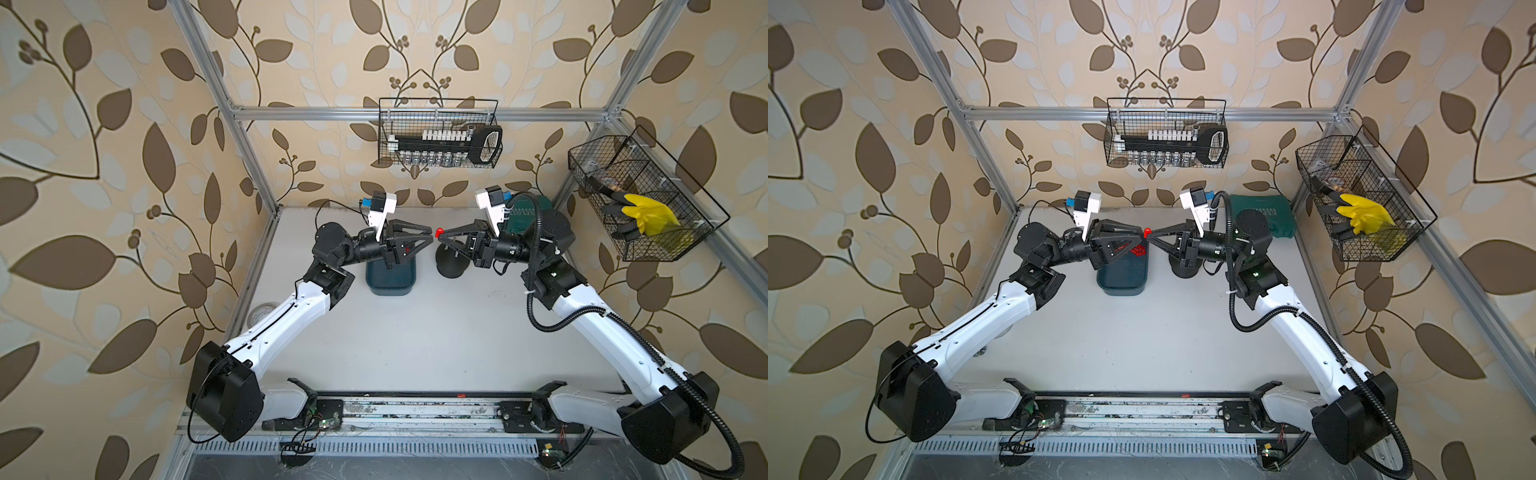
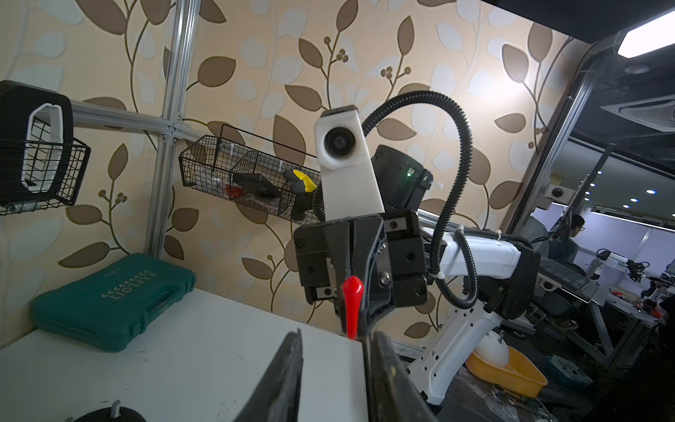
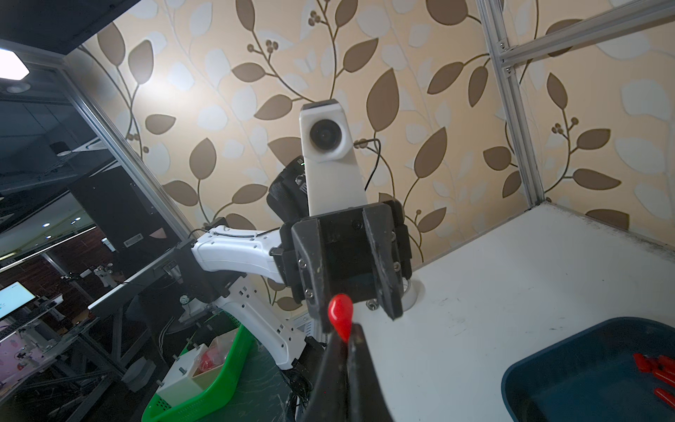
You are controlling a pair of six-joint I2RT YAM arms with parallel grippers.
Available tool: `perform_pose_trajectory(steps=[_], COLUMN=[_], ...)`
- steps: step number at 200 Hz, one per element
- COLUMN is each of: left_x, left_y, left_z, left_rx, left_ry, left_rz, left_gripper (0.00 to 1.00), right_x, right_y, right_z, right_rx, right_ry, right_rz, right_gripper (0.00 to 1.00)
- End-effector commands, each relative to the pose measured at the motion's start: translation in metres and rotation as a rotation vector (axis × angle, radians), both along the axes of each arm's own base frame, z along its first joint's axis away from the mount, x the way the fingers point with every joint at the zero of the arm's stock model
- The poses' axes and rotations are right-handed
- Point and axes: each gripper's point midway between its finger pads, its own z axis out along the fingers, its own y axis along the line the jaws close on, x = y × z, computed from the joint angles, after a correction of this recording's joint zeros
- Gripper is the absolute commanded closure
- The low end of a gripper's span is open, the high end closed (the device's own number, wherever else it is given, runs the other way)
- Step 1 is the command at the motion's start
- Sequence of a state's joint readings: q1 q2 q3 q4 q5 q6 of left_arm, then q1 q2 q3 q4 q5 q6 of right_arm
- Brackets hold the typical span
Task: Cover the protruding screws with screw protection sleeves
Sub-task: Adjust the screw protection sleeve.
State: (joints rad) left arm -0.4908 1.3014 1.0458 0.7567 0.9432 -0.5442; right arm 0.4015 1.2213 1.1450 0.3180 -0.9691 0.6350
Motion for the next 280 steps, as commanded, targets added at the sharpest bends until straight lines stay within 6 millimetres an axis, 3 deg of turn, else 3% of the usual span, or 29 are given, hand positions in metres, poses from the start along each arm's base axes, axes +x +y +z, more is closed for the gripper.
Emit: perform_pose_trajectory(steps=[1,51,127,222,225,238,252,265,280], left_x=[-0.015,-0.015,-0.015,-0.021,-0.019,-0.016,-0.012,-0.008,-0.003], left_y=[-0.002,-0.002,-0.002,-0.011,-0.010,-0.009,-0.008,-0.006,-0.002], left_z=[0.017,0.018,0.020,0.011,0.010,0.007,0.003,-0.002,-0.008], left_rx=[-0.020,-0.020,-0.017,0.009,0.009,0.010,0.023,0.039,0.054], left_ry=[-0.095,-0.106,-0.119,-0.130,-0.126,-0.121,-0.109,-0.104,-0.091], left_rz=[-0.045,-0.031,-0.022,-0.037,-0.030,-0.006,0.028,0.071,0.125], left_gripper=[0.68,0.75,1.00,1.00,1.00,1.00,1.00,1.00,1.00], right_x=[-0.001,-0.004,-0.006,-0.005,-0.006,-0.006,-0.007,-0.006,-0.005], right_y=[0.003,0.009,0.011,0.009,0.009,0.006,0.001,-0.004,-0.011], right_z=[-0.005,-0.011,-0.014,-0.012,-0.012,-0.011,-0.009,-0.007,-0.006], right_rx=[-0.011,-0.025,-0.037,-0.048,-0.048,-0.054,-0.062,-0.066,-0.065], right_ry=[-0.007,-0.012,-0.016,-0.032,-0.035,-0.047,-0.060,-0.067,-0.068], right_rz=[0.021,0.041,0.053,0.018,0.016,-0.014,-0.043,-0.081,-0.117], right_gripper=[1.00,1.00,1.00,1.00,0.98,0.71,0.66,0.53,0.46])
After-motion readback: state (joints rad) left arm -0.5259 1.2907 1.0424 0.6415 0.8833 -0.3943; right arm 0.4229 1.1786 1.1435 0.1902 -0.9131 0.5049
